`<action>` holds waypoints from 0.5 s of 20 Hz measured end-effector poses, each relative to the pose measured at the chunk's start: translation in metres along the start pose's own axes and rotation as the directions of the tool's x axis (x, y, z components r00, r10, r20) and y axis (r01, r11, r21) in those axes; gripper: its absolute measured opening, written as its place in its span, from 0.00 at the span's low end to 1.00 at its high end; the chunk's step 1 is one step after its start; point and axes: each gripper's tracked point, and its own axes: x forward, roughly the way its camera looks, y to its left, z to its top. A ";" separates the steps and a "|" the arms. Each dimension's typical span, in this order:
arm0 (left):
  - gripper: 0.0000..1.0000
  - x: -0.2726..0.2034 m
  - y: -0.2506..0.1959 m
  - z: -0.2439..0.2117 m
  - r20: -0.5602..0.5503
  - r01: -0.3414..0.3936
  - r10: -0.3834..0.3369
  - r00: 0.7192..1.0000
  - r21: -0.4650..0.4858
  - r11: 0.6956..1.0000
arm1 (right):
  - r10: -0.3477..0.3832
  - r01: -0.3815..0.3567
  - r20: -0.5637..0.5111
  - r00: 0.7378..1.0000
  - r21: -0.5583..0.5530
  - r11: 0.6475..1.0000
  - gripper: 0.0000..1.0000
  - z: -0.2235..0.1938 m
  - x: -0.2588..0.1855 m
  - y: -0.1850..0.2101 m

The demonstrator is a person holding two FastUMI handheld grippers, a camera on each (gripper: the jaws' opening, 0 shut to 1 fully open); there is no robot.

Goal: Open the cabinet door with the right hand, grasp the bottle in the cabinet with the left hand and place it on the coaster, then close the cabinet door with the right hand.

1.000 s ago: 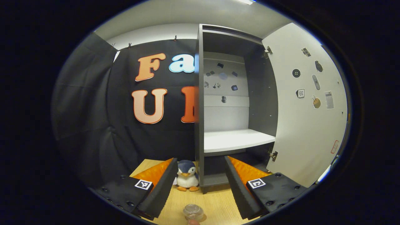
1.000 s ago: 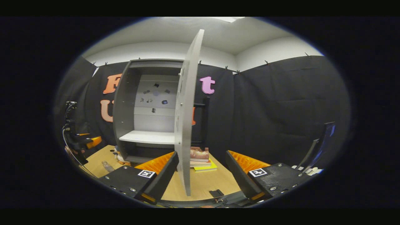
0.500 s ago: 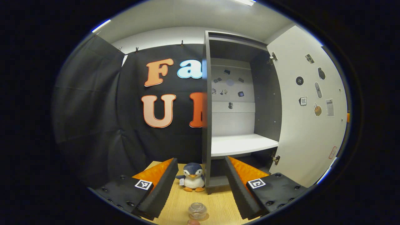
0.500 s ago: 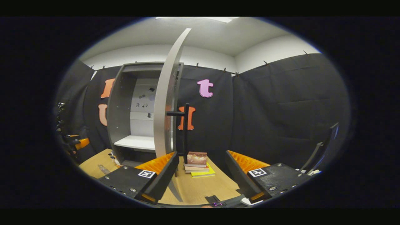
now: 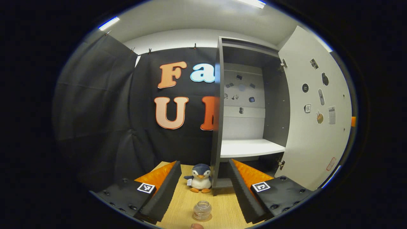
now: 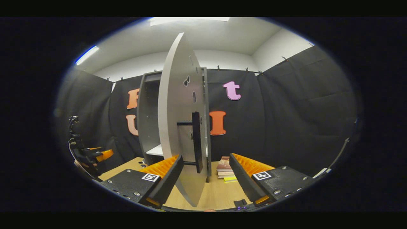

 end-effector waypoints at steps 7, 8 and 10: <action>0.95 0.009 0.033 0.005 0.016 -0.027 0.026 1.000 0.012 1.000 | 0.058 -0.059 0.011 0.998 0.080 0.995 0.91 -0.004 0.040 0.063; 0.95 0.014 0.036 0.006 0.018 -0.020 0.020 1.000 0.010 1.000 | 0.059 -0.060 0.016 0.998 0.086 0.994 0.91 -0.004 0.047 0.072; 0.94 0.023 0.046 0.007 0.020 -0.014 0.013 1.000 0.009 1.000 | 0.078 -0.079 0.016 0.997 0.099 0.992 0.92 -0.004 0.059 0.095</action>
